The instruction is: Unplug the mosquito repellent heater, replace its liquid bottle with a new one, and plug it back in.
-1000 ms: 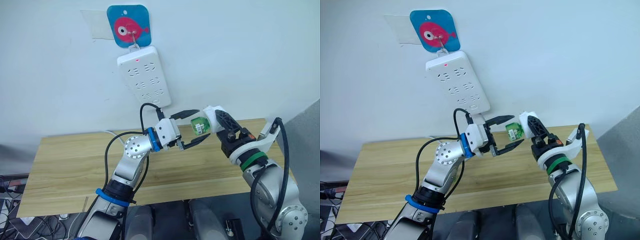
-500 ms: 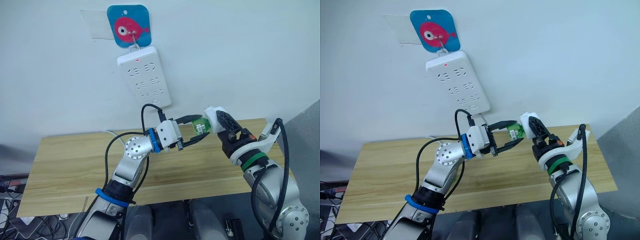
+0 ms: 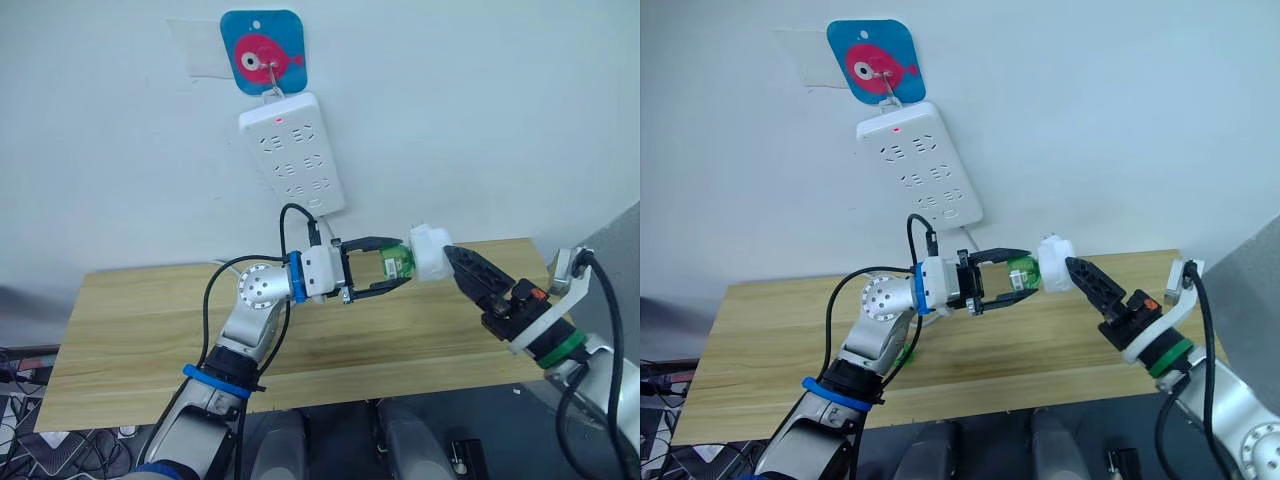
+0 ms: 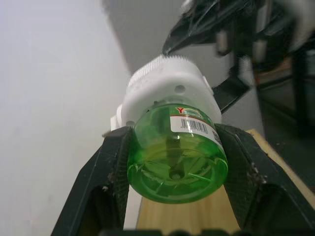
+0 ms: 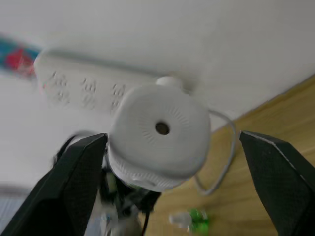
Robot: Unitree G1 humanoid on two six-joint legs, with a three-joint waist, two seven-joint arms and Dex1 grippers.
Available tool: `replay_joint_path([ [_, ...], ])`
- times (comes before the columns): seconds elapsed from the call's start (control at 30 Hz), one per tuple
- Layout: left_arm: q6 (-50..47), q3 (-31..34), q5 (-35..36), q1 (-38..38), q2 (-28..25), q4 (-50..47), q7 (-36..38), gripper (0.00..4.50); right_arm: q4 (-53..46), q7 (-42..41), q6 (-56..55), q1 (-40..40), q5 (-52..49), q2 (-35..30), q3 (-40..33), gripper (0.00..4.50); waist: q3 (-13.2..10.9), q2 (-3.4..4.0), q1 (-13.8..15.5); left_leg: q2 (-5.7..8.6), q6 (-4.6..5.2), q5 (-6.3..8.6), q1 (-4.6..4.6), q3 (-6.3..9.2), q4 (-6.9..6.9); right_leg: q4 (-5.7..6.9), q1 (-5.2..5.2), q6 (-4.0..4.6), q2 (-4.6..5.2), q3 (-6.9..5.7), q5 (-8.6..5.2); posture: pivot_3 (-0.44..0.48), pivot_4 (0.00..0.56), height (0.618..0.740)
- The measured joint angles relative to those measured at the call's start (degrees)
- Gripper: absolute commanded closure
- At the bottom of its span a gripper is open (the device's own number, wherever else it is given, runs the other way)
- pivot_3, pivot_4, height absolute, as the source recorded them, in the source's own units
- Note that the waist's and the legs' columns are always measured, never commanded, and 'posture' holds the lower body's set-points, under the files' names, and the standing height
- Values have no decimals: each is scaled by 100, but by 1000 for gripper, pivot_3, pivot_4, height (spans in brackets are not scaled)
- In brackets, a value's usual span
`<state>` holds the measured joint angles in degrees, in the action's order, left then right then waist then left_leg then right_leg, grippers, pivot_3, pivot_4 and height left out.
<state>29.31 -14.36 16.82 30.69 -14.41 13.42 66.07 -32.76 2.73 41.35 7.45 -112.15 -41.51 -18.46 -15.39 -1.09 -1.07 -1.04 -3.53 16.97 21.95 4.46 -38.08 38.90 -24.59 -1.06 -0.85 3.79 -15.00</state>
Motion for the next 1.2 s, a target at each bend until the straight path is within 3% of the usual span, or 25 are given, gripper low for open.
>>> replay_joint_path([
  [0.13,472,56,495,41,2,132,722,2250,1299,-1594,1645,-299,16,-946,-213,53,-8,-10,43,6,4,-2,-8,6,-1,-6,30,-3,1,-1,-2,102,280,740],
  [0.27,893,106,704,118,19,183,1140,2250,2155,-2532,2678,-1071,24,-1285,82,53,-16,-20,60,12,5,-2,-12,5,-5,-4,32,-2,4,1,0,128,288,740],
  [0.4,1042,118,699,129,47,286,1216,2250,2522,-3070,3200,-1596,21,-1559,420,53,-29,-34,132,13,5,-2,-11,24,-7,-9,31,-2,7,-14,0,128,288,740],
  [0.57,1138,130,696,129,-6,333,1215,2250,2686,-3957,3663,-1713,33,-2366,702,53,-39,-46,241,24,12,2,-8,28,-7,-17,29,-6,25,-27,0,138,282,740],
  [1.2,1320,-132,198,20,11,255,1080,2250,3216,-3114,3658,-2746,56,-1786,1282,53,-52,-68,264,29,11,2,-2,40,-14,-16,30,-10,33,-40,3,145,271,740],
])
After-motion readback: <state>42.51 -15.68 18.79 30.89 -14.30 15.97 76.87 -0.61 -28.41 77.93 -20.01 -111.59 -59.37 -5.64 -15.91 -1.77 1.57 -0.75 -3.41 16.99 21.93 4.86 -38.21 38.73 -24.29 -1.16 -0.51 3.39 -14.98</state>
